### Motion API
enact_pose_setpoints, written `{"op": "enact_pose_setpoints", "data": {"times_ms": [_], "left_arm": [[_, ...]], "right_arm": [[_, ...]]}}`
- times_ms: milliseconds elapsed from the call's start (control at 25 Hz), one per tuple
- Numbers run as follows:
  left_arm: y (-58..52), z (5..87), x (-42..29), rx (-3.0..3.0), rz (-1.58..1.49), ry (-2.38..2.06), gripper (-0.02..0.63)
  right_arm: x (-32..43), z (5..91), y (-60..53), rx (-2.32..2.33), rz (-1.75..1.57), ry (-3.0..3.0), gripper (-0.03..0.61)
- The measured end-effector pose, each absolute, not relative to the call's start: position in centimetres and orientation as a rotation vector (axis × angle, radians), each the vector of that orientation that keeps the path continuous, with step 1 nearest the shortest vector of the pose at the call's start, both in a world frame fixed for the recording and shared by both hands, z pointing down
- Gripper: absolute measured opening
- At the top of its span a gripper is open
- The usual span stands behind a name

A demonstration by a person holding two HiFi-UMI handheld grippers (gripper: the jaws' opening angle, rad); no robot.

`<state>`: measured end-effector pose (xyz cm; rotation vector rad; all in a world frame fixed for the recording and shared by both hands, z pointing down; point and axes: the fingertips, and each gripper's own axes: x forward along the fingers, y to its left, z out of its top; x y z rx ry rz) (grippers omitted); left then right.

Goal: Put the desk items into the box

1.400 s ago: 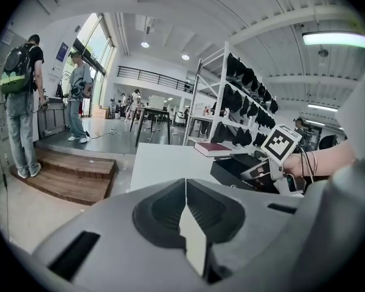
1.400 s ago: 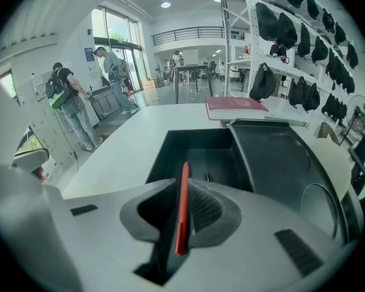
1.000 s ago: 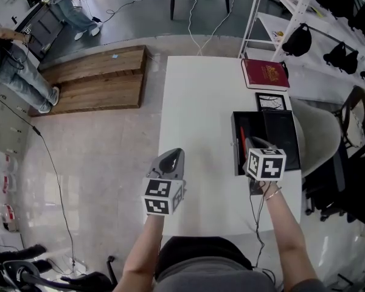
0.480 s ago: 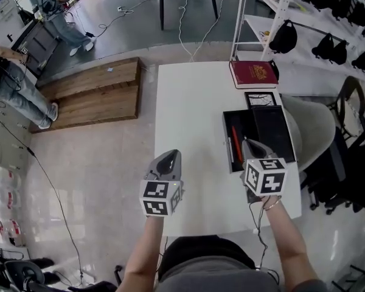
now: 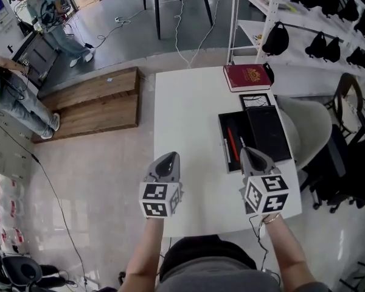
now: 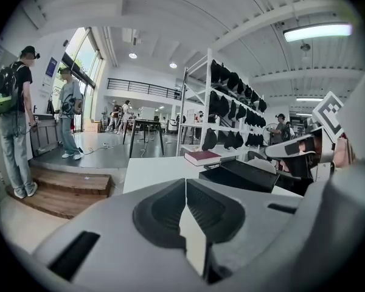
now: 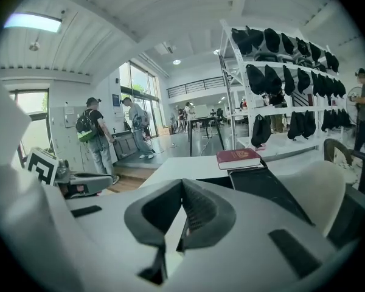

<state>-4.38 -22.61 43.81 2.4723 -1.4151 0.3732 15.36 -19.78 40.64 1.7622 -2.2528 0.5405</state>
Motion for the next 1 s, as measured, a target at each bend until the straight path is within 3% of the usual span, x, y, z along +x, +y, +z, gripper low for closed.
{"op": "enact_pose_setpoints", "data": {"times_ms": [1000], "left_arm": [[-21.3, 41.9, -3.8, 2.522, 0.346, -1.424, 0.008]], "right_arm": [[15.6, 38.3, -16.0, 1.820, 0.409, -2.376, 0.003]]}}
